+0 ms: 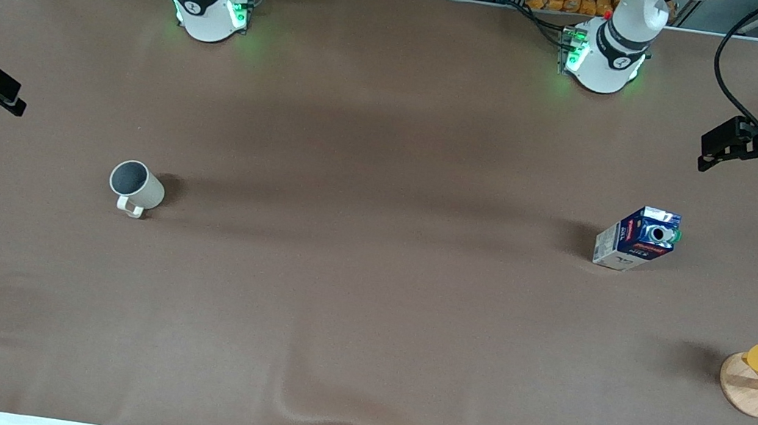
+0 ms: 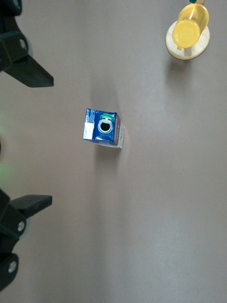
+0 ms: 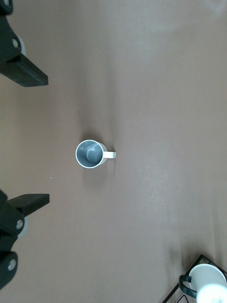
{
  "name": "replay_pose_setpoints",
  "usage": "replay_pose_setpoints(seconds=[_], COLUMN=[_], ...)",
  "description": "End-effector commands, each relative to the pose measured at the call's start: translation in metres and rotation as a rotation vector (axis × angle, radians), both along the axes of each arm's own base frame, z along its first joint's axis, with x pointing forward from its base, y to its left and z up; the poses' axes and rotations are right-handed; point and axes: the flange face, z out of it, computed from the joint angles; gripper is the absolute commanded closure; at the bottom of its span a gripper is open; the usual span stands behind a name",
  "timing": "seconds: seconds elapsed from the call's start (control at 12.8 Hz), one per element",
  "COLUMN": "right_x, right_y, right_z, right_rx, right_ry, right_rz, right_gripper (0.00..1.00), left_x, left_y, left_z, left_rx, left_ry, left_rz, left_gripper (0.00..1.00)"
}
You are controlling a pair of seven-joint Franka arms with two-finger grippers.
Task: Place milk next to cup
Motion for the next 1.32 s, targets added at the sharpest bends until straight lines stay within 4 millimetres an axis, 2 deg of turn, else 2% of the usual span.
replay_pose_setpoints(seconds=[0.0,0.62,0.86,1.09,1.25], right_x=[-0.001,0.000,0.000,0.001,0.004], right_y=[0.002,0.003,0.008,0.022,0.026], right_z=[0.003,0.001,0.000,0.000,-0.002], right_rx=[-0.003,-0.001,0.000,-0.005,-0.007], right_ry=[-0.007,-0.005,-0.002,-0.003,-0.016], right_rz=[-0.009,-0.012,-0.040,-0.031,-0.025], right_gripper=[0.00,0.00,0.00,0.00,0.00], left_x=[0.001,0.001,0.007,0.014,0.020], left_y=[0.002,0.003,0.003,0.003,0.000], left_z=[0.007,0.006,-0.008,-0.023,-0.042], left_rx=[0.021,0.021,0.022,0.023,0.080], left_ry=[0.000,0.001,0.006,-0.013,-0.026], left_rz=[0.013,0.016,0.017,0.015,-0.005], left_gripper=[0.00,0.00,0.00,0.00,0.00])
